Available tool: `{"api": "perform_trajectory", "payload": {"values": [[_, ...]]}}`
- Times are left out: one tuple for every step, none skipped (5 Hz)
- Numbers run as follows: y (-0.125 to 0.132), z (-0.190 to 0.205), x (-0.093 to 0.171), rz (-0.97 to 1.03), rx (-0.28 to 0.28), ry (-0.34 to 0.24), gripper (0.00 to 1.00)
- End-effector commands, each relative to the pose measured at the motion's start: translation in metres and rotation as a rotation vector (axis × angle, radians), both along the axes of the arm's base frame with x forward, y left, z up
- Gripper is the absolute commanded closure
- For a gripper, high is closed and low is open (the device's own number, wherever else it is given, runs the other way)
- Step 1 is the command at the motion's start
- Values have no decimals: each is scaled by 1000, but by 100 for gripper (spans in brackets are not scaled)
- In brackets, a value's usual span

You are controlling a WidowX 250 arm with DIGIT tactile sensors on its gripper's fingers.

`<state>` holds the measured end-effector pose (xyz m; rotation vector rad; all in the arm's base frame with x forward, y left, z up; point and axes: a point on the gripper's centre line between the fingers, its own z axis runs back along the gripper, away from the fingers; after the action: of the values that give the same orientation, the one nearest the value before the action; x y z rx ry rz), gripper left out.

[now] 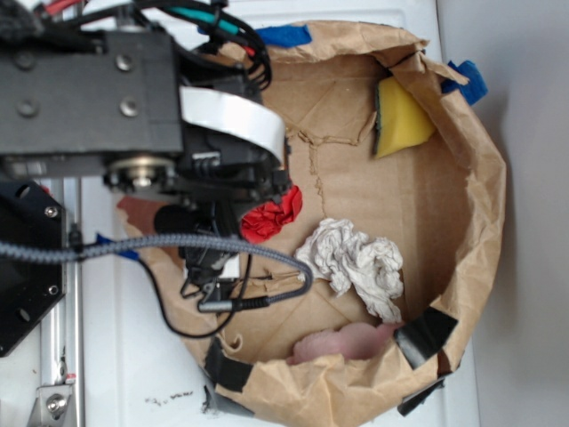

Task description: Grab the red paper.

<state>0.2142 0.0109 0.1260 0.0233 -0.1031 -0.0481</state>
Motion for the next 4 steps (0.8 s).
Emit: {"api": "perform_trajectory", "payload": {"values": [[-2,-19,16,9,2,-5,0],[-3,-26,21,3,-13,-7,0],[-5,-29,23,0,-23,-10,0],[-7,-32,26,4,-18,-14,0]]}}
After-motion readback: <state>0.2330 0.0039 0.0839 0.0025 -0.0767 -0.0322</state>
